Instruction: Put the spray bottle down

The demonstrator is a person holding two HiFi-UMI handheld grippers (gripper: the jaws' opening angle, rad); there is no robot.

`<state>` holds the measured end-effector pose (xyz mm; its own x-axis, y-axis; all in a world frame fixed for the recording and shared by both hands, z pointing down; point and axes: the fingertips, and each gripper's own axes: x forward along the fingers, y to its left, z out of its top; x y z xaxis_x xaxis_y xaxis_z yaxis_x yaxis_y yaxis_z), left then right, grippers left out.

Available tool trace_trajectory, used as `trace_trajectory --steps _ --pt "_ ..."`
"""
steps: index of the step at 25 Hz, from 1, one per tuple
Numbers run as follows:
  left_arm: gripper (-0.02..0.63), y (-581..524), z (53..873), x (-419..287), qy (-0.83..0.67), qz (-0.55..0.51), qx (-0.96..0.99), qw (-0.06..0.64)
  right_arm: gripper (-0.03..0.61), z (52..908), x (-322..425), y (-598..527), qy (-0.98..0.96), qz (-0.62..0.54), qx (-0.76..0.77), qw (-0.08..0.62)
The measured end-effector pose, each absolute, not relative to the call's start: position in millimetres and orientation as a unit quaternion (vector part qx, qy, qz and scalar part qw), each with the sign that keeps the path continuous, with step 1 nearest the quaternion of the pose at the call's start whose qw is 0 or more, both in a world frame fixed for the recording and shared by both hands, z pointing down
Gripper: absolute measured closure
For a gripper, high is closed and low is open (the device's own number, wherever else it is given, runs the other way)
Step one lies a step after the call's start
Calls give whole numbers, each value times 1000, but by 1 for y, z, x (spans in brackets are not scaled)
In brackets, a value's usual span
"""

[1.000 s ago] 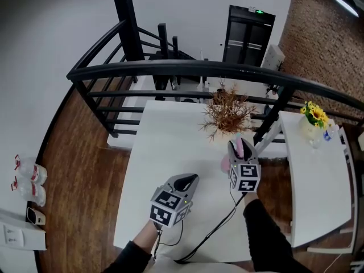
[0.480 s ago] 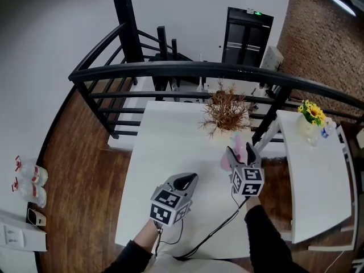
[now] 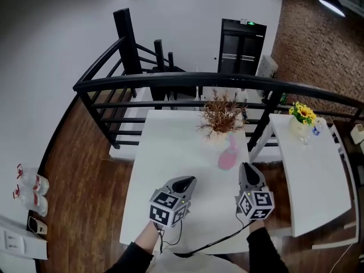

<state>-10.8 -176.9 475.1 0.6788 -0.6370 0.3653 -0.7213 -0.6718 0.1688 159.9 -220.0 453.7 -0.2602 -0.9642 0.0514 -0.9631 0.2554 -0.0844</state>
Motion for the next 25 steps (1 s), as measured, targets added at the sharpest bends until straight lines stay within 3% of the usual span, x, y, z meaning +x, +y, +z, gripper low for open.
trace_trajectory --steps 1,12,25 --pt "617 -170 472 -12 -376 137 904 150 598 447 157 -209 797 -48 -602 12" --pt "618 -112 438 -37 -382 124 906 136 600 411 104 -124 835 -39 -549 -18" --pt "617 -81 432 -37 -381 115 907 134 600 413 83 -96 864 -75 -498 5"
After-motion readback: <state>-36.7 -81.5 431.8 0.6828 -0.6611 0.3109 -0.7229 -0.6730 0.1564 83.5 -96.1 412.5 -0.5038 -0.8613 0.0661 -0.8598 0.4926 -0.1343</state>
